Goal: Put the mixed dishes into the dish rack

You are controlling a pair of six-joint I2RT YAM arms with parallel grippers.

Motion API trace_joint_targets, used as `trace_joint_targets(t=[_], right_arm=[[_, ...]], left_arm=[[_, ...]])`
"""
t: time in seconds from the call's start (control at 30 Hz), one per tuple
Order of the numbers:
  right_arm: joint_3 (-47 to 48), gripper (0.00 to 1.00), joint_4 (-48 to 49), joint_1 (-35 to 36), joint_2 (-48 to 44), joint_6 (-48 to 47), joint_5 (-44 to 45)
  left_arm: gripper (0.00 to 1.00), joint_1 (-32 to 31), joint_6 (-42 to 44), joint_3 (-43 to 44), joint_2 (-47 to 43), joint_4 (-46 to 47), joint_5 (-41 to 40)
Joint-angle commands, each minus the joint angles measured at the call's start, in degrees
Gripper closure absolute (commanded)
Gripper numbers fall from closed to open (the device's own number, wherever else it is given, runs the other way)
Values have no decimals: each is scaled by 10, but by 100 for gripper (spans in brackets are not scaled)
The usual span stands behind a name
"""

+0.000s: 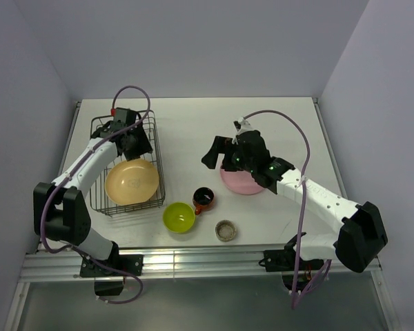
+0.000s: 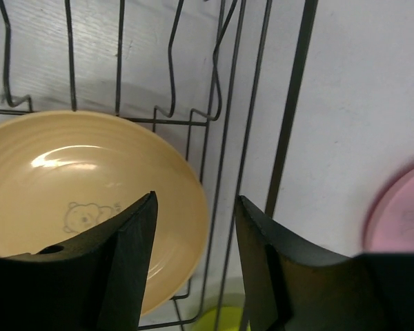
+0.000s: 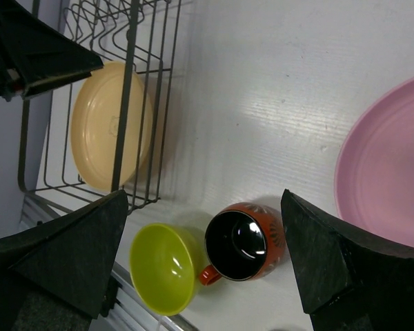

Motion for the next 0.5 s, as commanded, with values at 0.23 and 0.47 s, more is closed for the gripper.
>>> trace_joint_targets(t=[0.23, 0.47], right_arm=[[-29, 1, 10, 0, -47, -7, 31], [-45, 1, 6, -7, -76, -10, 45]], left_arm=[[38, -14, -208, 34, 47, -8, -13], [35, -14, -265, -11, 41, 6, -36]])
